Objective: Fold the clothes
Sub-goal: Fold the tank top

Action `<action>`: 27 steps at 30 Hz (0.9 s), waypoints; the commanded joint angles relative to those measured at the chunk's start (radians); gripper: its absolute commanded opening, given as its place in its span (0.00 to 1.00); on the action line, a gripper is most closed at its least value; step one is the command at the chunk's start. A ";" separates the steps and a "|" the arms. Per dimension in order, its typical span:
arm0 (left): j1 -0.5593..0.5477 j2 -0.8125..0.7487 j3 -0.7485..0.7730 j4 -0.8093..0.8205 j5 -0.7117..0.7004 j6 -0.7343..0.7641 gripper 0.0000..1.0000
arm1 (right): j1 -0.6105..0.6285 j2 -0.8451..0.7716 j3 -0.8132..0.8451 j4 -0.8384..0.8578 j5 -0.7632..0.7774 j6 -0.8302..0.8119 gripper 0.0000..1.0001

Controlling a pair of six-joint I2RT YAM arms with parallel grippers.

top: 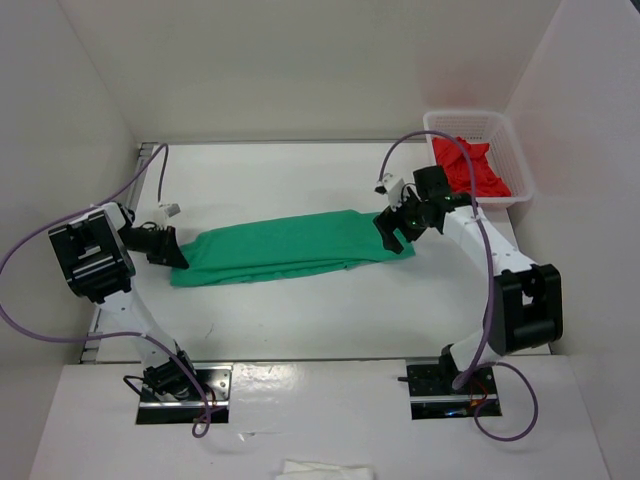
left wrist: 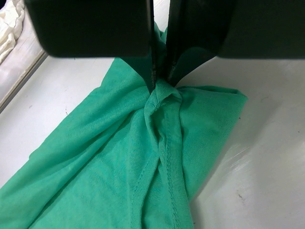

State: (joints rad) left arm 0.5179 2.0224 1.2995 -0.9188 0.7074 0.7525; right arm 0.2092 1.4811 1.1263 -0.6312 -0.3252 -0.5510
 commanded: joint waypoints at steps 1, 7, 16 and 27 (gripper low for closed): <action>-0.006 0.024 -0.025 0.021 -0.046 0.025 0.13 | -0.046 0.024 -0.022 0.016 0.012 -0.001 0.94; -0.006 0.006 -0.034 0.031 -0.056 0.016 0.13 | -0.126 0.097 -0.013 0.004 -0.097 -0.001 0.94; -0.006 -0.004 -0.043 0.031 -0.056 0.016 0.13 | -0.126 0.200 0.015 -0.005 -0.141 0.008 0.89; -0.006 -0.013 -0.063 0.031 -0.056 0.025 0.13 | -0.254 0.283 0.058 0.018 -0.242 -0.001 0.89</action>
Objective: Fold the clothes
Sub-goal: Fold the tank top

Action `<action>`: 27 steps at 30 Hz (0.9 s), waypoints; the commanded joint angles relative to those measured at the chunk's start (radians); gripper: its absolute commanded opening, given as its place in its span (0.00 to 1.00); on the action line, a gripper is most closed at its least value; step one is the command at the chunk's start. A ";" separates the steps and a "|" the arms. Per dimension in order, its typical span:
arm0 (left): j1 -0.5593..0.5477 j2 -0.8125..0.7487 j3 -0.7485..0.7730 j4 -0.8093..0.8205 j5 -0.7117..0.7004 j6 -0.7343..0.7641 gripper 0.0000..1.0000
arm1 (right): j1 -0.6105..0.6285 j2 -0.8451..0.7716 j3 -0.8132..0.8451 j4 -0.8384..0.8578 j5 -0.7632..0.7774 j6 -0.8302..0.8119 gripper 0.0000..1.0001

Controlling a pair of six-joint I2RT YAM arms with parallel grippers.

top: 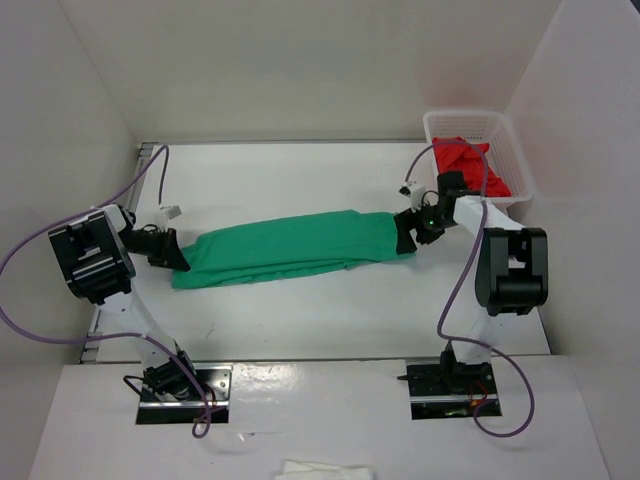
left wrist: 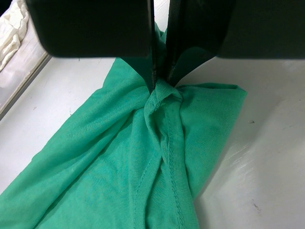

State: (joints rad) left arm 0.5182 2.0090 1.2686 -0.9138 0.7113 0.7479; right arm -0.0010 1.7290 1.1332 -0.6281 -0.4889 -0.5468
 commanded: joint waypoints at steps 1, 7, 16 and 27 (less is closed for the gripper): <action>-0.006 0.000 -0.032 0.026 -0.059 0.030 0.13 | -0.053 0.035 0.051 0.005 -0.095 -0.019 0.89; -0.006 0.000 -0.023 0.016 -0.059 0.030 0.13 | -0.065 0.079 0.069 -0.019 -0.131 -0.030 0.89; -0.006 0.000 -0.023 0.016 -0.059 0.030 0.13 | -0.065 0.175 0.108 -0.038 -0.185 -0.048 0.89; -0.006 0.000 -0.014 0.007 -0.068 0.030 0.13 | -0.065 0.284 0.168 -0.065 -0.251 -0.048 0.78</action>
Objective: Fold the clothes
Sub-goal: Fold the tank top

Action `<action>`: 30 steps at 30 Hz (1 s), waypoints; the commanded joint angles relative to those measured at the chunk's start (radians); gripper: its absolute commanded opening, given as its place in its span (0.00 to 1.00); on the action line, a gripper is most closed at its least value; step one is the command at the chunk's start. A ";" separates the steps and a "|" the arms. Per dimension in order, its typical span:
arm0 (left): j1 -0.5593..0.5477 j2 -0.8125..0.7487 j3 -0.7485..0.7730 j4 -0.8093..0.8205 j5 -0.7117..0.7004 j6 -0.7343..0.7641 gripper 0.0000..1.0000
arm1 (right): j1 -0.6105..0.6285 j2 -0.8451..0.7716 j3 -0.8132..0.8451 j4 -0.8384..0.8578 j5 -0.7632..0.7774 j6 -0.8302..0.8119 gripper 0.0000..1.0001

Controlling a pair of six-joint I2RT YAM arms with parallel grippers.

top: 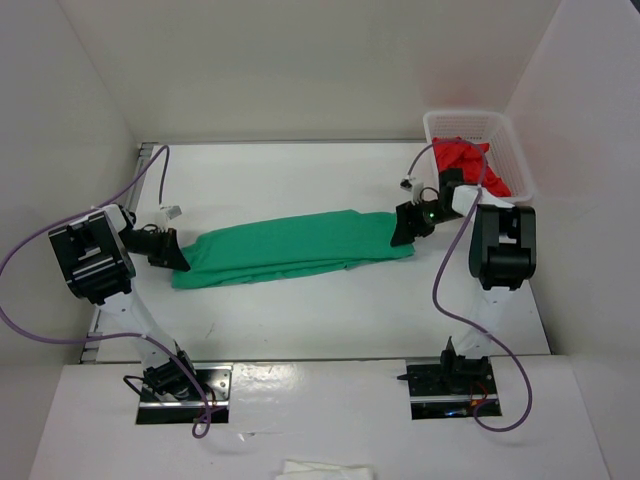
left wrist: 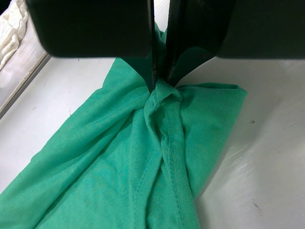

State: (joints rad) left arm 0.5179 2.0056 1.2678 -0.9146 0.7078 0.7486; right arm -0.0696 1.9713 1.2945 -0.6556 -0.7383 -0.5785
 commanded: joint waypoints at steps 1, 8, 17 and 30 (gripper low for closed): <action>-0.006 0.004 -0.013 0.008 -0.065 0.029 0.13 | 0.004 0.041 0.006 -0.038 -0.001 -0.017 0.75; -0.006 0.013 -0.013 -0.001 -0.065 0.038 0.13 | 0.004 0.041 -0.003 -0.029 0.019 -0.026 0.44; -0.006 0.013 -0.013 -0.010 -0.065 0.038 0.13 | 0.013 0.051 0.006 -0.030 0.046 -0.026 0.00; -0.097 -0.038 -0.013 -0.010 -0.065 0.038 0.13 | 0.001 -0.077 0.149 -0.045 0.270 0.054 0.00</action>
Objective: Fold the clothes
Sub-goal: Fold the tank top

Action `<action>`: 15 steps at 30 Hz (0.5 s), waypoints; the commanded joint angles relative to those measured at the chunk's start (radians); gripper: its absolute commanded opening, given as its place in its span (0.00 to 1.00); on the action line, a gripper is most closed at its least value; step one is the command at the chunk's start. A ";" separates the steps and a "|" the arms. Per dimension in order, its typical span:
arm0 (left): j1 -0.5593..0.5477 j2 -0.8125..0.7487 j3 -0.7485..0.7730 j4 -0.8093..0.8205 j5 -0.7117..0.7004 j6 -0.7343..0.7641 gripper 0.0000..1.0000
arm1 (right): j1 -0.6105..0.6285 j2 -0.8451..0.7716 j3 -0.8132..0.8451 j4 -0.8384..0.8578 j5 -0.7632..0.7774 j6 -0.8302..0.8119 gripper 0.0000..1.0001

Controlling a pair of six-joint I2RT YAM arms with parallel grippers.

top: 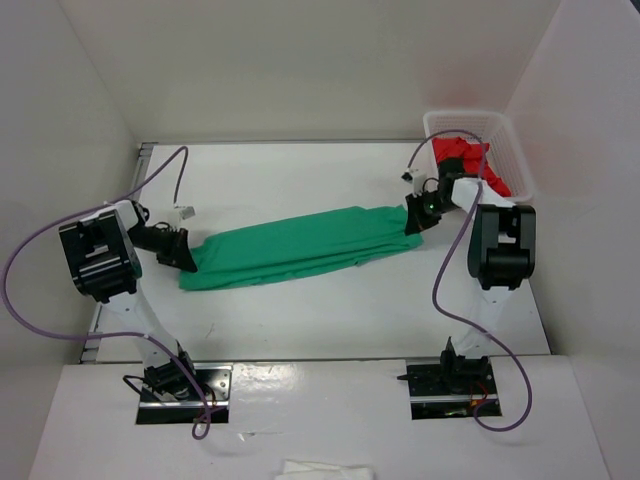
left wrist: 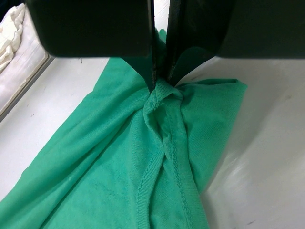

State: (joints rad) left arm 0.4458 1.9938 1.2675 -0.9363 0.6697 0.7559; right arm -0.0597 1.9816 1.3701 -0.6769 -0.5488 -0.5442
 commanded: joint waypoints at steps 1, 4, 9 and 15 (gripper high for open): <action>-0.039 -0.026 -0.013 0.011 -0.027 0.031 0.13 | -0.009 -0.114 0.084 -0.044 0.090 0.020 0.00; -0.059 -0.026 -0.003 0.011 -0.018 0.019 0.13 | 0.003 -0.168 0.139 -0.087 0.101 0.039 0.00; -0.081 -0.035 0.006 0.011 -0.009 0.010 0.13 | 0.078 -0.210 0.250 -0.147 0.101 0.072 0.00; -0.090 -0.055 0.006 0.011 -0.009 0.010 0.13 | 0.214 -0.208 0.310 -0.173 0.144 0.144 0.00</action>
State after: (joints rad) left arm 0.3618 1.9816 1.2678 -0.9306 0.6559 0.7532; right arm 0.0929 1.7927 1.6436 -0.8032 -0.4286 -0.4557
